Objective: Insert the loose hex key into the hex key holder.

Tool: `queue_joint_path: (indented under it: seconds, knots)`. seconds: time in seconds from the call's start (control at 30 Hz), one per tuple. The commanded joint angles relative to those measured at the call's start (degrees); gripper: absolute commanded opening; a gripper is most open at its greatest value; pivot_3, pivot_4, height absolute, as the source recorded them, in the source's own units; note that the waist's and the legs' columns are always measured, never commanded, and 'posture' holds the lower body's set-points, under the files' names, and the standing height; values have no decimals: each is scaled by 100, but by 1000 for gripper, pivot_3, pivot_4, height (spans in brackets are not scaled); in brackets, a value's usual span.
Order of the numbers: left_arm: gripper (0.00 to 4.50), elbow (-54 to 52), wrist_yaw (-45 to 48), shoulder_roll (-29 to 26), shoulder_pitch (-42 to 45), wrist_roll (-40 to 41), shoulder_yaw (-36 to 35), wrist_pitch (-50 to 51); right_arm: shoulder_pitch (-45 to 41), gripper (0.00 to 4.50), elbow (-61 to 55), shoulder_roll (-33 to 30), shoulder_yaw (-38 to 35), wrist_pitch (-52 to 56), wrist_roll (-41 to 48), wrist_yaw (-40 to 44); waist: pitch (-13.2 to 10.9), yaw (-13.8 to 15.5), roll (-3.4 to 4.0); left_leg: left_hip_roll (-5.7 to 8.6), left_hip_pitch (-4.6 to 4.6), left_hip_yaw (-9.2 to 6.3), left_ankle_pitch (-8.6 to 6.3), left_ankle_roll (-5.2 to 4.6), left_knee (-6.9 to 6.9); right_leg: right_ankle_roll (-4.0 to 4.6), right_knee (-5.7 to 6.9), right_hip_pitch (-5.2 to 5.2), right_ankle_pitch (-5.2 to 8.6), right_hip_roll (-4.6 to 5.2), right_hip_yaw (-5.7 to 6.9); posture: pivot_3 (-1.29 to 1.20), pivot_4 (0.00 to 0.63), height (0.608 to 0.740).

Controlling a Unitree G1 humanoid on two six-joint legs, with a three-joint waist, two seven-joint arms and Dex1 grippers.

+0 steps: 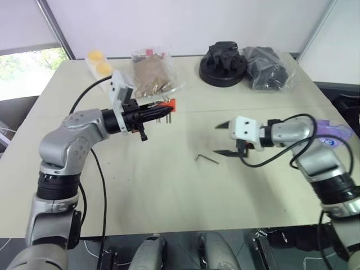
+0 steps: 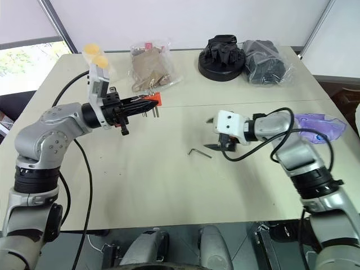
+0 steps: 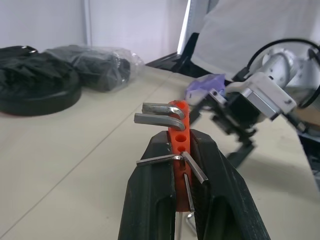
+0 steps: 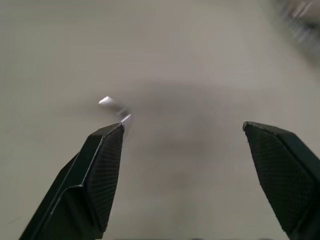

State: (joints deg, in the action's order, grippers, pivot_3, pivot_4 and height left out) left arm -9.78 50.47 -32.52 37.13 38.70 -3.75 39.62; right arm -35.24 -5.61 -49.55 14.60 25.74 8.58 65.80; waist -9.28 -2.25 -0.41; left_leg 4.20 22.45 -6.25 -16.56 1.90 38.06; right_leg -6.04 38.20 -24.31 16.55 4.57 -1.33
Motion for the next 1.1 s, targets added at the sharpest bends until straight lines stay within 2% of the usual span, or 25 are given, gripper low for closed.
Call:
queue_joint_path:
  seconds: [0.03, 0.27, 0.57, 0.97, 1.07, 1.1]
  knots:
    - [0, -345, -96, -58, -101, -22, -159, -147, 12, 3932, -390, 27, 105, 1294, 262, 60, 0, -1, 0, 0, 0, 0, 0, 0, 0, 0, 0, 0, 0, 0, 0, 0, 150, 740]
    - [0, -591, -314, -88, -284, 60, -217, -24, -148, 3932, -619, 692, 421, 2248, 188, -463, 0, 36, -1, 2, 1, 0, 0, 0, 0, 0, 1, -2, 0, 5, -1, 0, 150, 740]
    - [0, -815, -510, -157, -397, 189, -277, 122, -349, 3932, 84, 1175, 837, 1762, -347, -944, 0, 148, -1, 5, 1, 2, 0, 1, 1, 0, -1, -3, 0, 6, -1, 0, 150, 740]
    - [0, -961, -637, -138, -448, 223, -256, 179, -402, 3932, 786, 1126, 969, 1343, -744, -954, 1, 145, -2, 6, 1, 2, 0, 1, 2, 0, -1, -2, 0, 6, 1, 0, 150, 740]
    - [0, -970, -648, -132, -453, 231, -250, 180, -389, 3177, 815, 1128, 995, 1300, -784, -945, 1, 147, -3, 6, 1, 2, 0, 1, 4, 0, -1, -1, 0, 6, 1, 0, 150, 740]
    - [0, -968, -649, -132, -453, 228, -245, 175, -379, 2688, 806, 1130, 1004, 1297, -791, -943, 1, 149, -3, 6, 1, 2, 0, 1, 4, 0, -1, 0, 0, 6, 1, 0, 150, 740]
